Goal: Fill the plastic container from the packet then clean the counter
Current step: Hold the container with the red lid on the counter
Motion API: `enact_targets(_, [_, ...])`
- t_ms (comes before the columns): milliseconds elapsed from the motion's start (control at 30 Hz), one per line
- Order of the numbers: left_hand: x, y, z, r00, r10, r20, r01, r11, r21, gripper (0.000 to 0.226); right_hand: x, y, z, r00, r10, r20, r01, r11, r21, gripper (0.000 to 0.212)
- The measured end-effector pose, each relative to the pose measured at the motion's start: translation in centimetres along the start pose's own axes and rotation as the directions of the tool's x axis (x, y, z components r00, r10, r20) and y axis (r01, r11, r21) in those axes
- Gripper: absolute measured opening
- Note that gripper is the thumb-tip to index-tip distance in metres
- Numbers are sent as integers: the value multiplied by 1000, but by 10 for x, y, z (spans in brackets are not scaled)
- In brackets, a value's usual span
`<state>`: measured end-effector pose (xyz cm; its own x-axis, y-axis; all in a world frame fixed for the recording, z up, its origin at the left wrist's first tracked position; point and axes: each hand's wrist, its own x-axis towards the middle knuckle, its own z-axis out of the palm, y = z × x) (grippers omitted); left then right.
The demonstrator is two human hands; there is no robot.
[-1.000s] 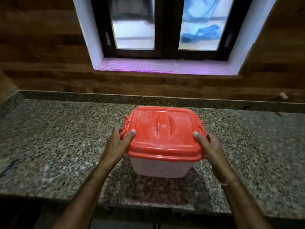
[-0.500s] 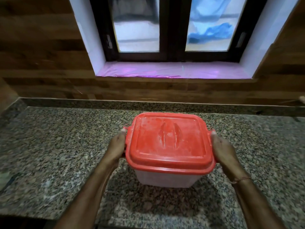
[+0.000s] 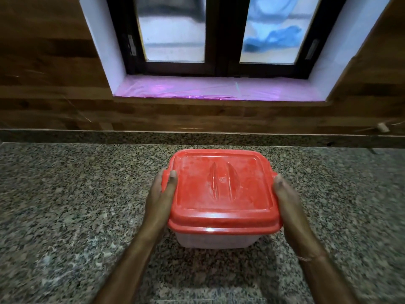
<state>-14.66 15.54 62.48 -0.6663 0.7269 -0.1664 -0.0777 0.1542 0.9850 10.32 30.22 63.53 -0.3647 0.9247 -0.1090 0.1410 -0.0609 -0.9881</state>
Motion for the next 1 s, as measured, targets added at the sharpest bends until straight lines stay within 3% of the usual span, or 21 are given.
enact_targets(133, [1, 5, 0, 999, -2, -42, 2, 1000, -21, 76, 1, 1, 5, 1000, 7, -27, -6, 1000, 16, 57])
enact_targets(433, [7, 24, -4, 989, 122, -85, -123, 992, -6, 80, -5, -21, 9, 999, 22, -24, -19, 994, 111, 56])
enact_targets(600, [7, 49, 14, 978, 190, -88, -192, 981, -7, 77, -4, -45, -6, 994, -54, -99, 65, 992, 111, 50])
enact_targets(700, [8, 59, 41, 970, 217, -107, -217, 976, 13, 84, 6, -54, -32, 995, -58, -81, 68, 990, 126, 54])
enact_targets(767, [10, 63, 63, 968, 222, -119, -218, 975, 46, 92, 19, -51, -56, 999, 12, -43, -5, 985, 175, 60])
enact_targets(900, [8, 69, 128, 976, 216, -34, -211, 971, 114, 99, 52, -26, -127, 990, 140, -4, -128, 918, 376, 63])
enact_targets(1000, [-4, 63, 191, 972, 221, 75, -234, 931, 282, 82, 66, 3, -193, 982, 185, -47, -145, 884, 444, 55])
